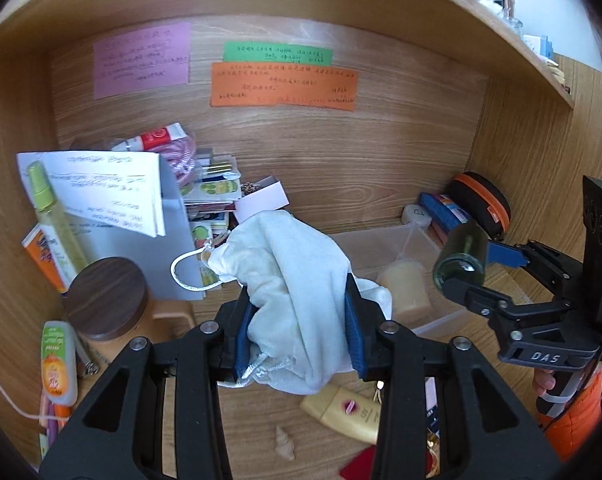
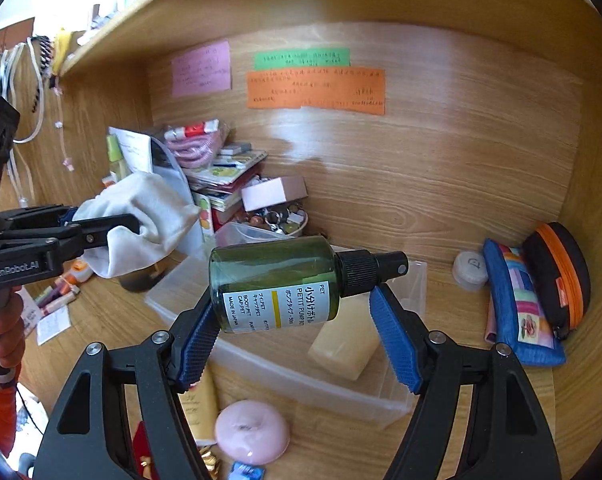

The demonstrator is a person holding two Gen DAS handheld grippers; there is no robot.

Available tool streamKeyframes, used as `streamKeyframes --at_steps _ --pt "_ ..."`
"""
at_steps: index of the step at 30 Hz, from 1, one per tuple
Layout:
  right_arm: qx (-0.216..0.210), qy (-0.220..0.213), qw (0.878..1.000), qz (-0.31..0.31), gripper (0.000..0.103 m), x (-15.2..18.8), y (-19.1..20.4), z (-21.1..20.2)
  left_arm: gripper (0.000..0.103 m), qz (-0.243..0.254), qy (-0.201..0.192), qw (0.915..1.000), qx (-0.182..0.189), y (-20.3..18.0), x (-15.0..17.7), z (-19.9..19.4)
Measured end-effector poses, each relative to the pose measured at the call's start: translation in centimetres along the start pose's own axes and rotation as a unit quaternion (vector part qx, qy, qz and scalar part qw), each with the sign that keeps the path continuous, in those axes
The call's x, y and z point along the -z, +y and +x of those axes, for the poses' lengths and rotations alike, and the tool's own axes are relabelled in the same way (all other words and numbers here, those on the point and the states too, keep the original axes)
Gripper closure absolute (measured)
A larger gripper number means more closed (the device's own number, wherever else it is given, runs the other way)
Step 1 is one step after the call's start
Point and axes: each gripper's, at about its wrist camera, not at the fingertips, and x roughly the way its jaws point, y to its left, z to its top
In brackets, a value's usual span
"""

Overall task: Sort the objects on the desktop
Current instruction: 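Carry the spray bottle and white pouch into the clear bin and release both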

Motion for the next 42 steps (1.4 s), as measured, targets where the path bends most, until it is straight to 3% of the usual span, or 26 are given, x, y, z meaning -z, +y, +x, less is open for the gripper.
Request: streamKeyframes --at_steps 12,21,32,42 --pt "0.012 0.075 0.997 -0.024 0.032 -0.5 -1.2 6.7 0.065 0.032 0.058 0.9978 0.003 -0.2 -1.1 6.8" --pt "0.026 0.106 0.992 -0.063 0.032 -1.0 -1.2 9.8 0.065 0.039 0.101 0.9941 -0.001 0.2 -1.1 11.5" --pt "0.034 0.163 0.977 -0.136 0.032 -0.4 0.4 12.8 0.065 0.059 0.13 0.9897 0.0 -0.5 0.0 14.2" --pt "0.045 0.188 0.97 -0.148 0.032 -0.2 0.2 14.8 0.063 0.082 0.153 0.9846 -0.015 -1.1 0.1 15.5"
